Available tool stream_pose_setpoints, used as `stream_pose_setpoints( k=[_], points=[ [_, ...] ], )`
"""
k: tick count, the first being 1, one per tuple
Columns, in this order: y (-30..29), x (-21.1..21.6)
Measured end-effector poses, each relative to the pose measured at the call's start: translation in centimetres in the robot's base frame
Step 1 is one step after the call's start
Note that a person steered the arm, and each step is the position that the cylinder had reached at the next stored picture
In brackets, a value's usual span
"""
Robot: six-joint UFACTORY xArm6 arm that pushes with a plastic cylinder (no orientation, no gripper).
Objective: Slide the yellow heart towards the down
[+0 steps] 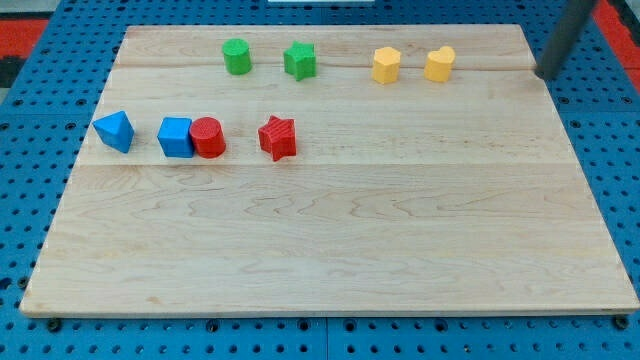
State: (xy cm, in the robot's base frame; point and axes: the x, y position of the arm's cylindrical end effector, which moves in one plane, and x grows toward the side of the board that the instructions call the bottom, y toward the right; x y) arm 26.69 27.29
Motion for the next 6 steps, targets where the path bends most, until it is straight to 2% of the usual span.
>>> stream_pose_setpoints(
  k=[1, 2, 3, 4, 5, 6],
  points=[
    [-8.3, -6.5],
    [-13.7, -2.3],
    [-11.1, 6.3],
    [-10.5, 10.6],
    [-13.0, 6.0],
    [-6.2, 4.5]
  ],
)
